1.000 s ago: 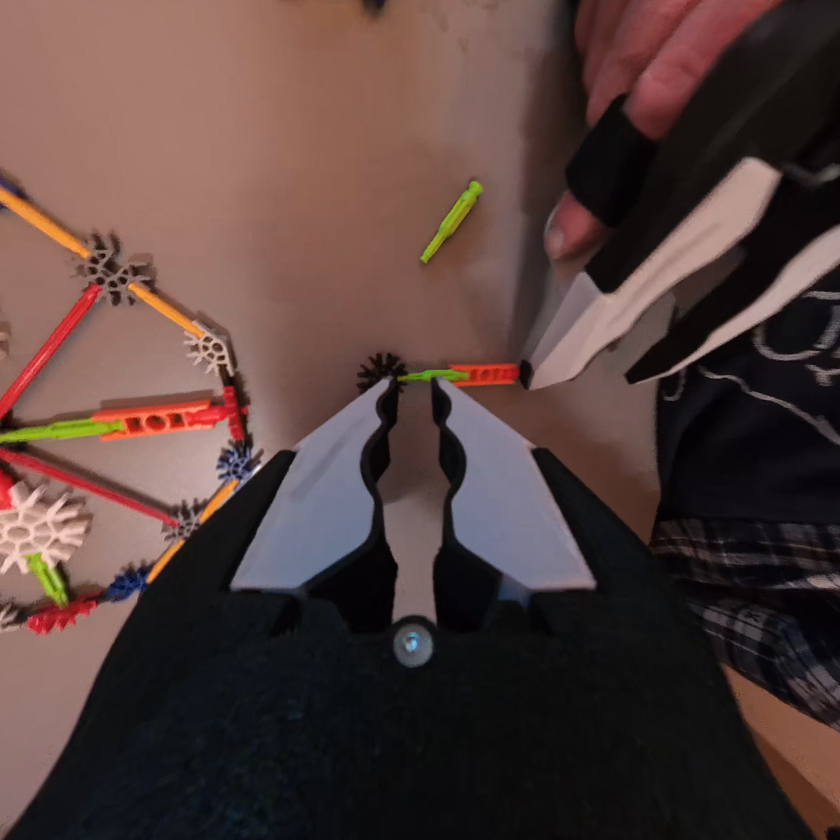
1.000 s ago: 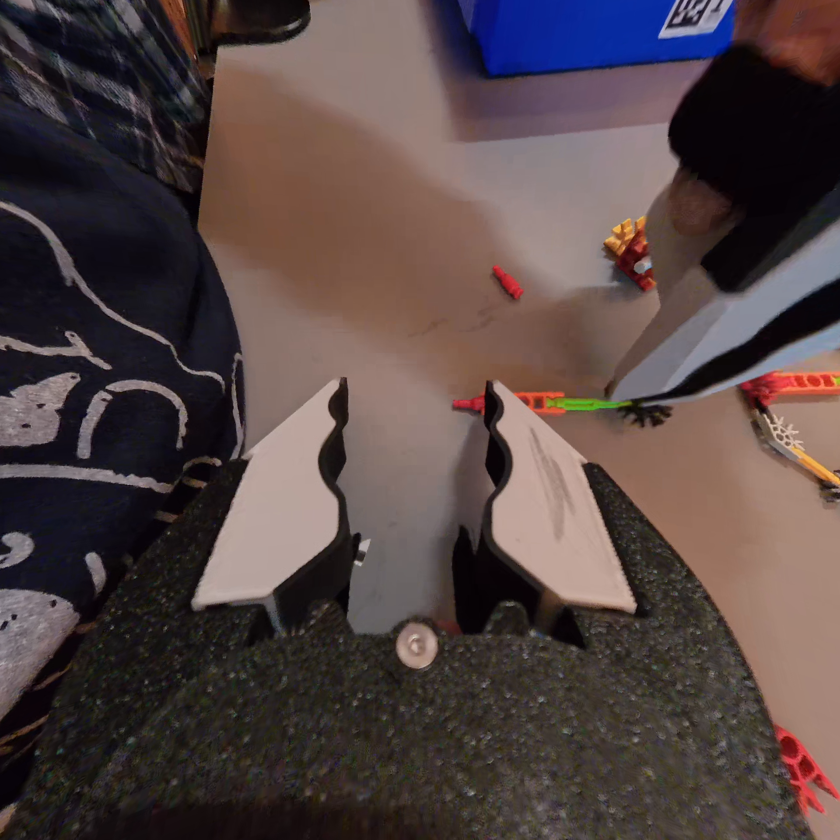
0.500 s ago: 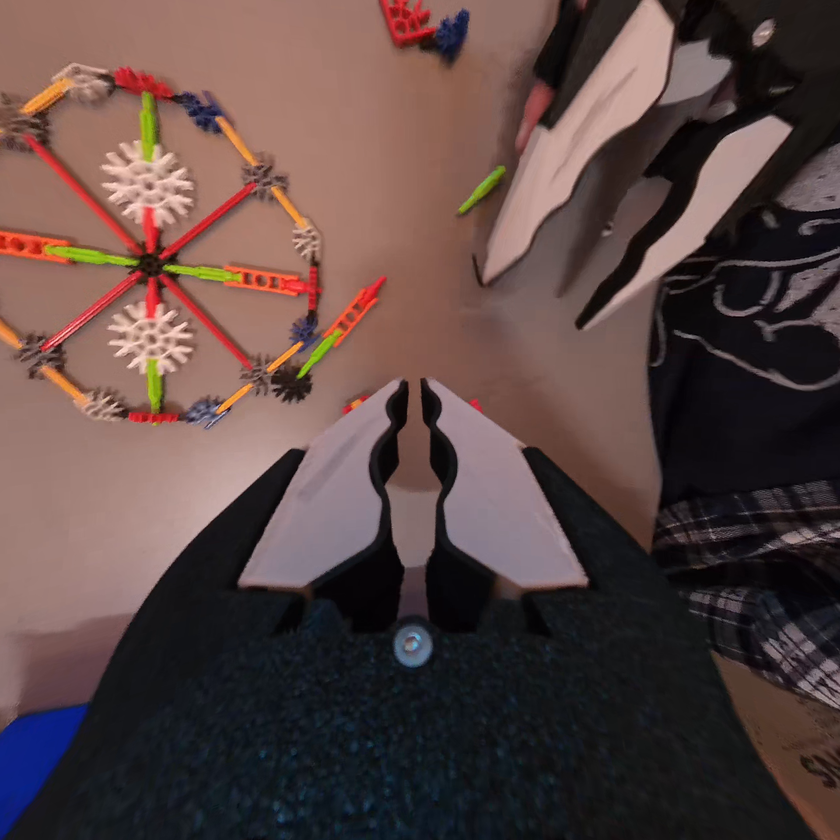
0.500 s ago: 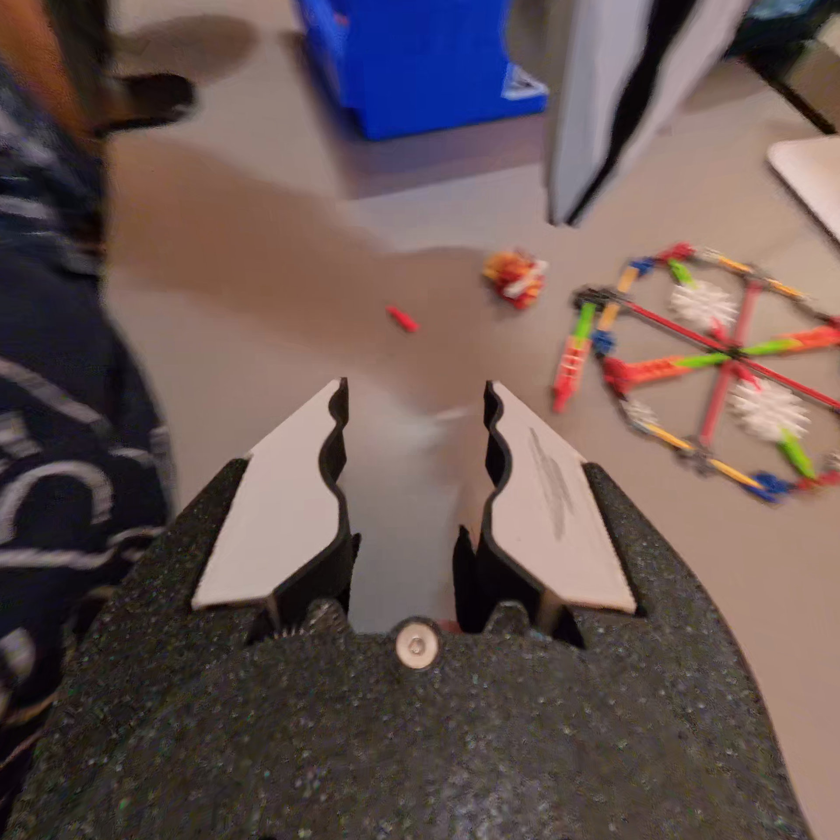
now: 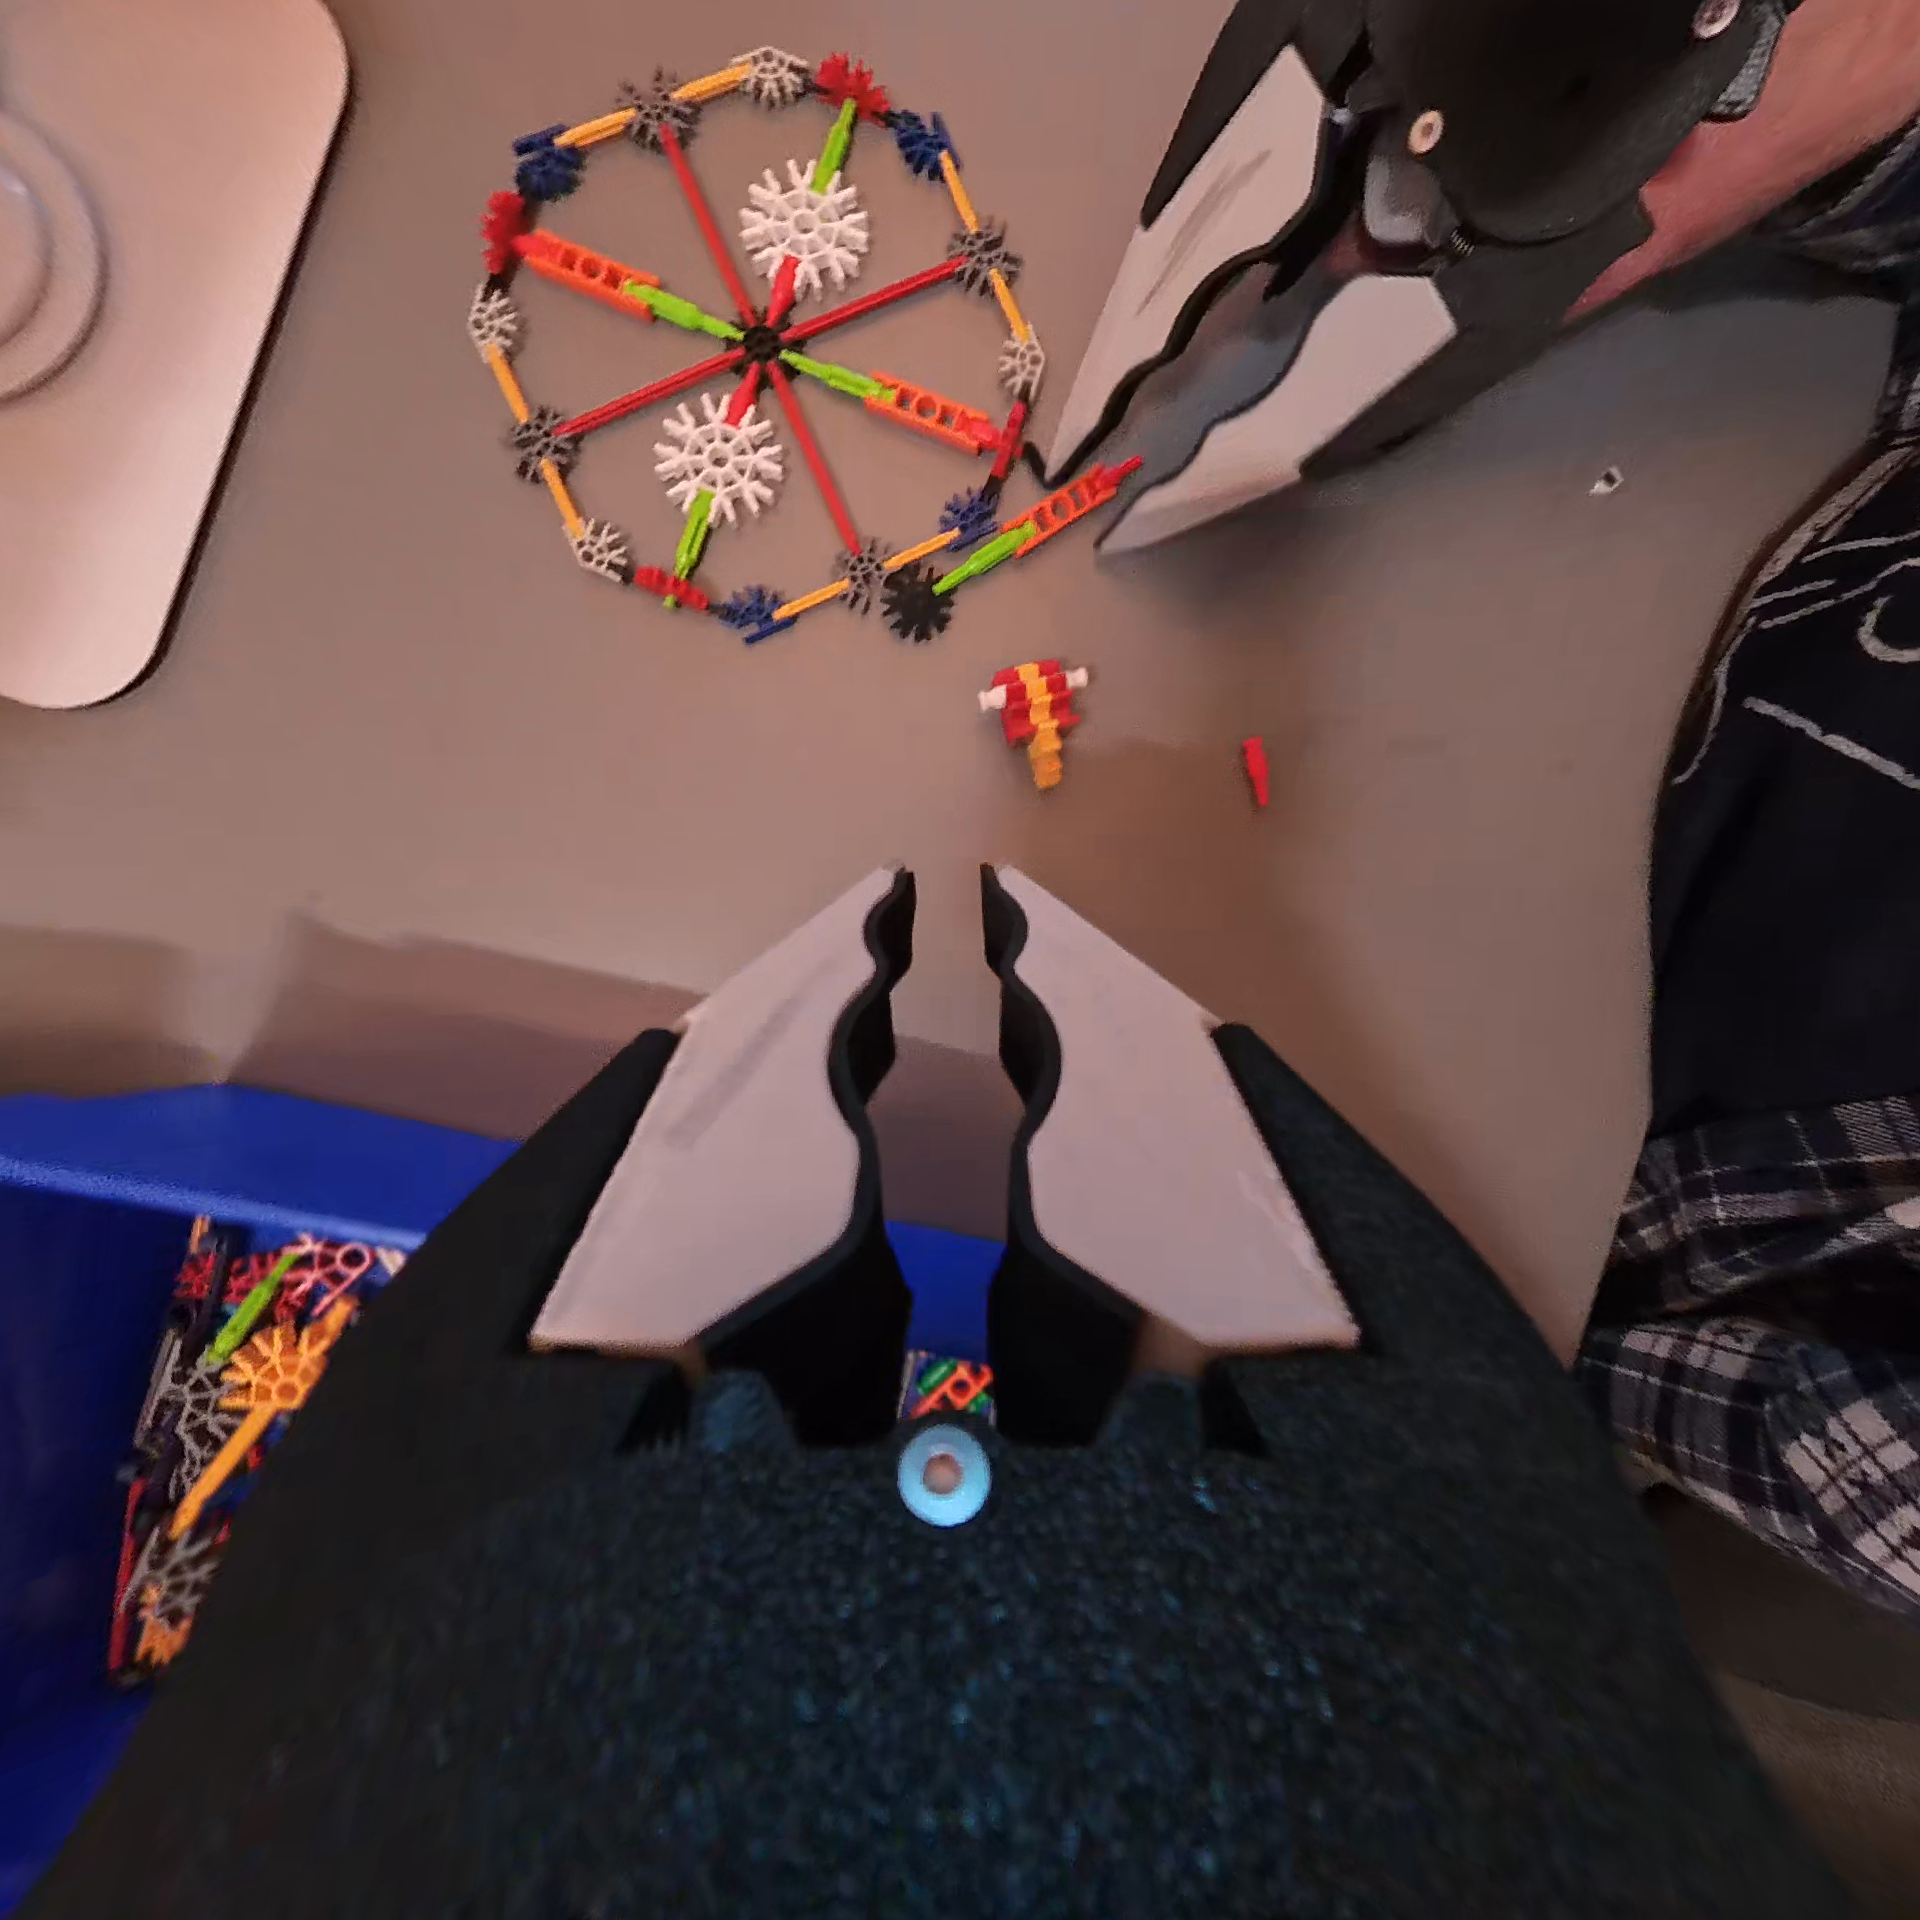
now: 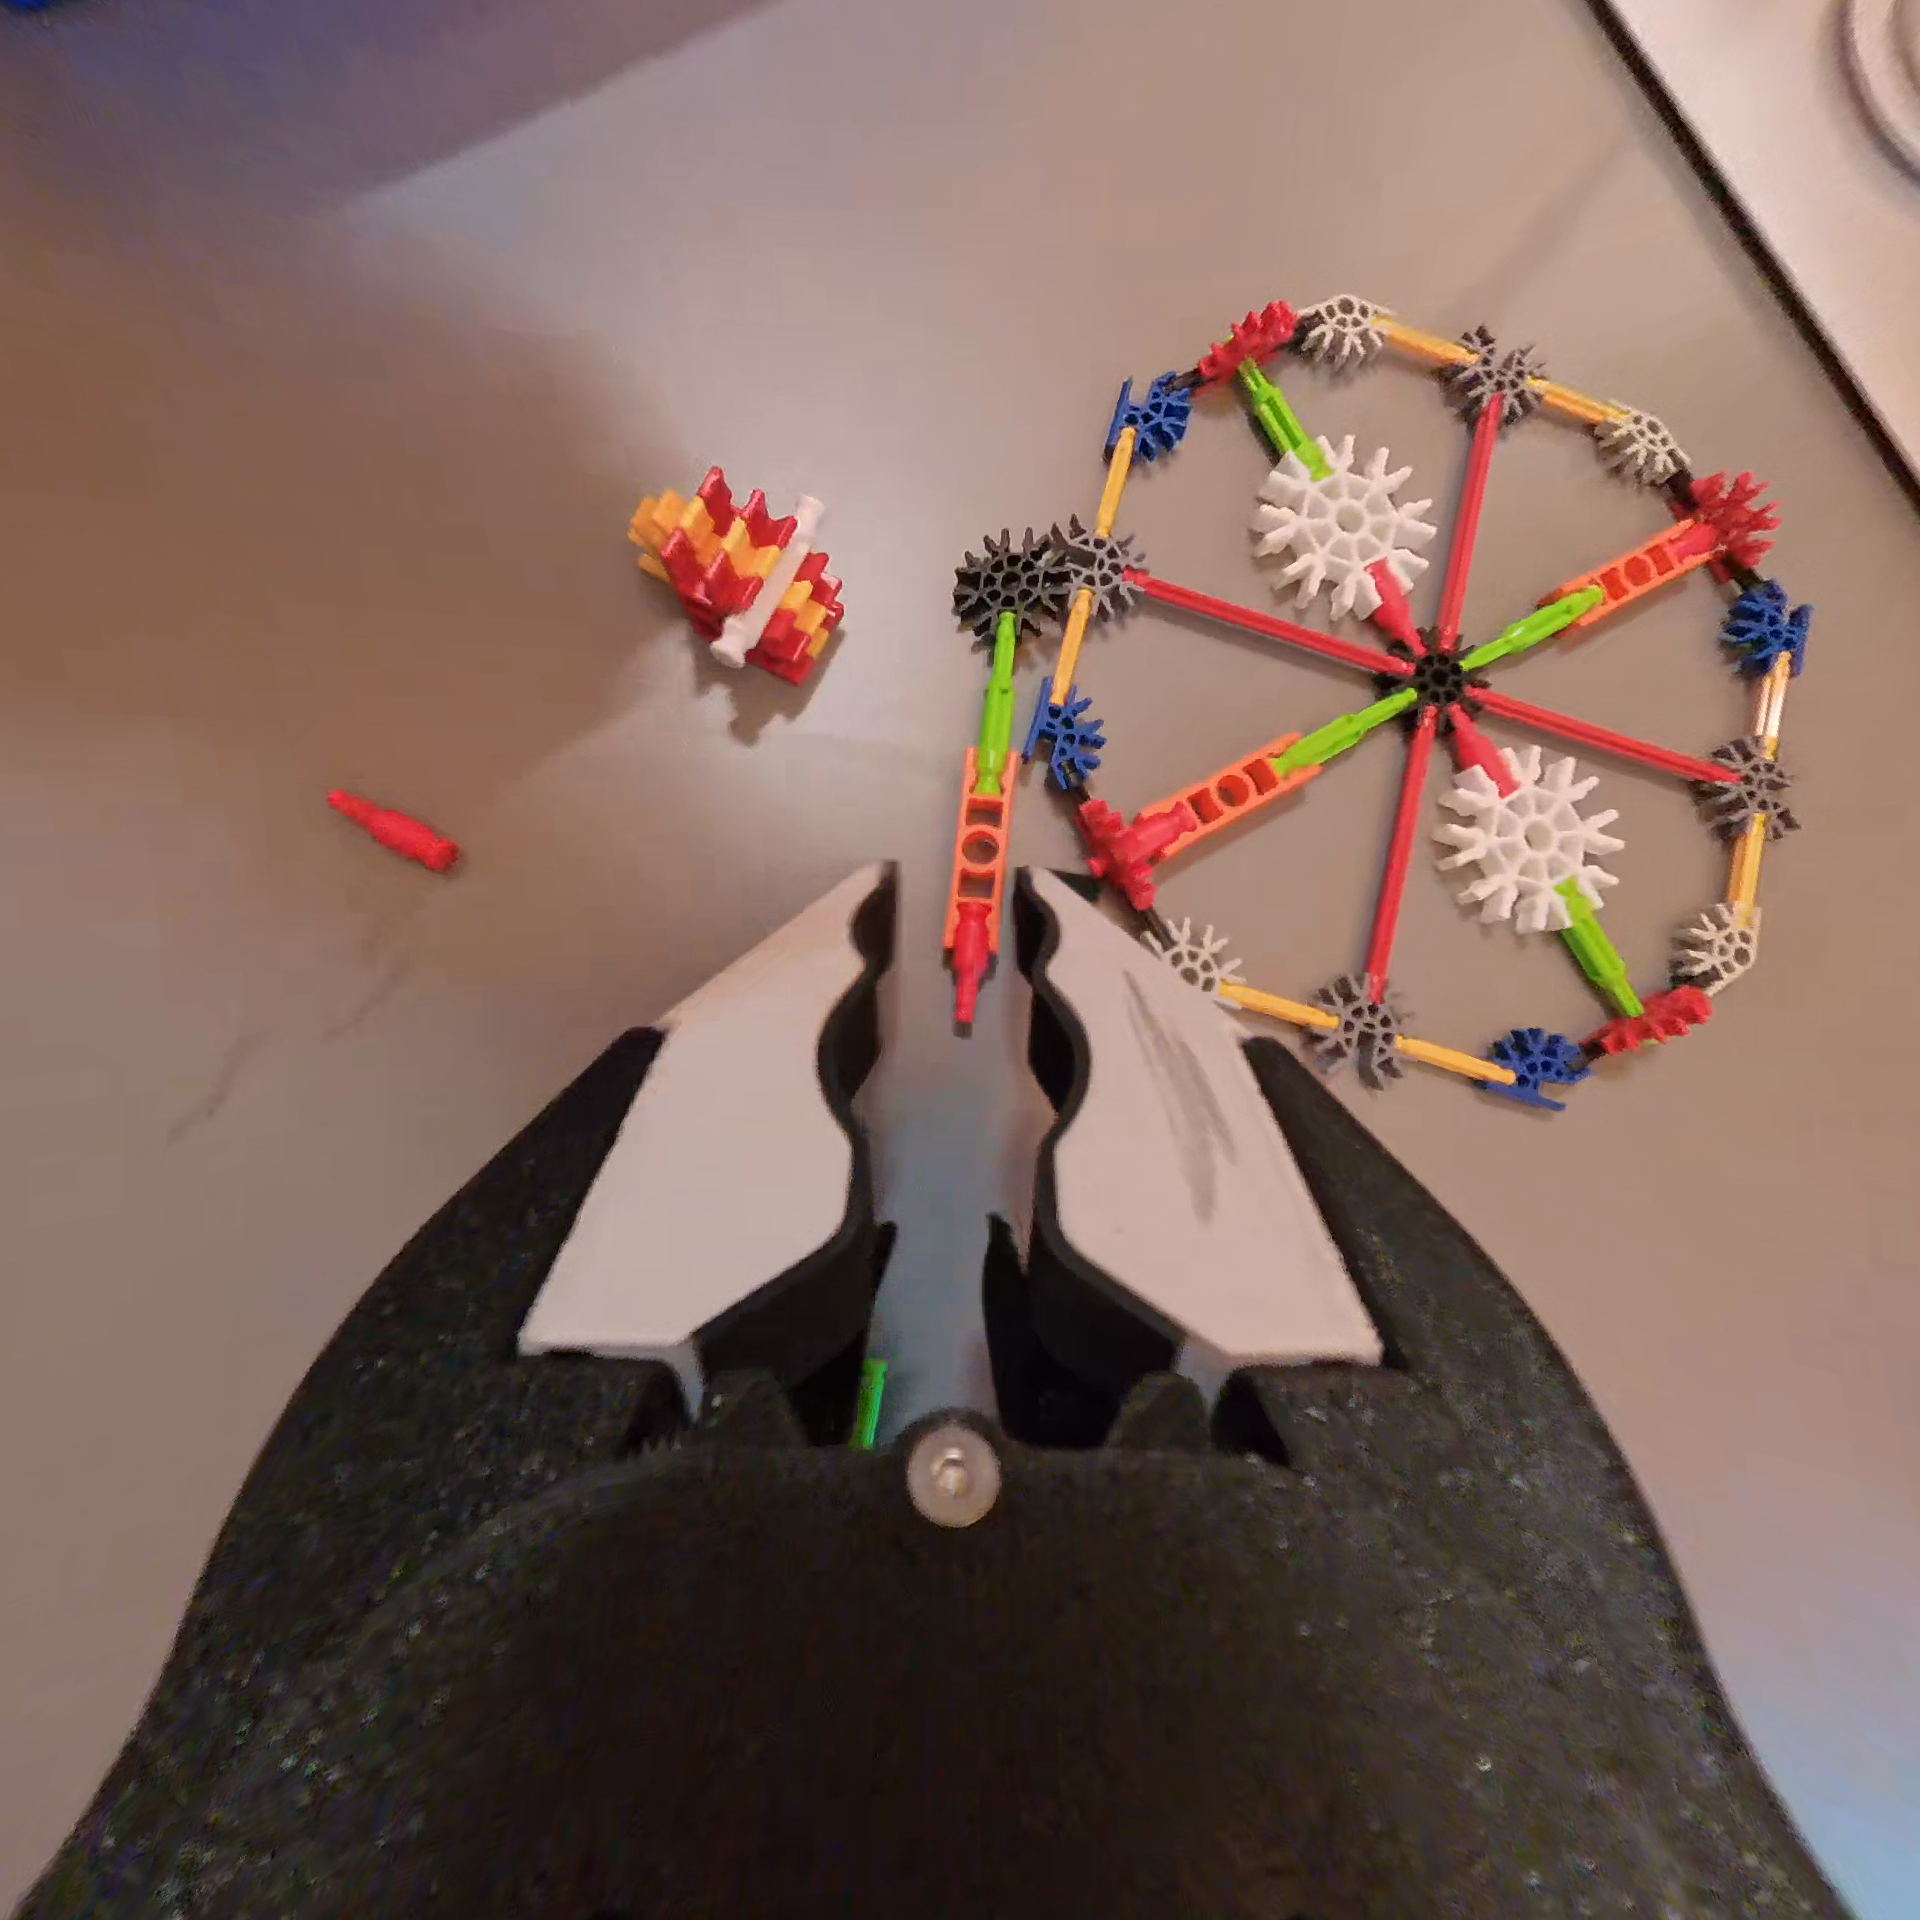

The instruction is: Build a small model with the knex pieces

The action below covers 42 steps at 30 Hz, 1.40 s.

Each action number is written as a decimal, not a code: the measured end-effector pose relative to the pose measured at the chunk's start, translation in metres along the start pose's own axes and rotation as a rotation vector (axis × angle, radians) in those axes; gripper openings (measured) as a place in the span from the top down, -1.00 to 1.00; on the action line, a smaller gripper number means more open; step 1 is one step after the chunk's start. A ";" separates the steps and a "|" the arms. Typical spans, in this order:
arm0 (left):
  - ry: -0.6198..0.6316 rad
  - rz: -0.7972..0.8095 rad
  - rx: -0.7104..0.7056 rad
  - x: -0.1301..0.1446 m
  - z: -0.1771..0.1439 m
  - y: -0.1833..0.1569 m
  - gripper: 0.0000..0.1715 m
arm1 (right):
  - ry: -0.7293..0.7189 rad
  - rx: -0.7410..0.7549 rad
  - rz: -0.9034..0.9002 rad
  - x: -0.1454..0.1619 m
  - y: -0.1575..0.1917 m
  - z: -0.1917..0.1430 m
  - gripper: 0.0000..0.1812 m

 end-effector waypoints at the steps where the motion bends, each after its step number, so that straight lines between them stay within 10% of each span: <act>1: -0.009 -0.006 -0.005 0.004 -0.003 0.001 0.86 | 0.008 0.008 0.002 0.000 -0.001 0.001 0.87; 16: -0.080 -0.028 -0.023 0.042 -0.029 -0.004 0.86 | 0.059 0.087 0.247 0.040 0.036 -0.072 0.90; 20: -0.099 -0.028 -0.012 0.043 -0.028 -0.007 0.85 | 0.045 0.035 0.297 0.041 0.061 -0.079 0.60; 31: -0.124 -0.046 -0.056 0.049 -0.047 -0.013 0.83 | -0.024 -0.157 0.282 0.034 0.080 -0.073 0.57; 42: -0.357 0.053 0.054 0.001 -0.001 -0.077 0.73 | -0.508 -0.267 0.235 -0.012 0.076 -0.111 0.60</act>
Point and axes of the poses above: each gripper's, where its closed fingertips meet, z out along the fingers, x out of its underside, y = z × x across the jaws, the point moved 7 cm from there along -z, back along the fingers, and after that the axes turned 15 degrees about -y, right-handed, at the moved point
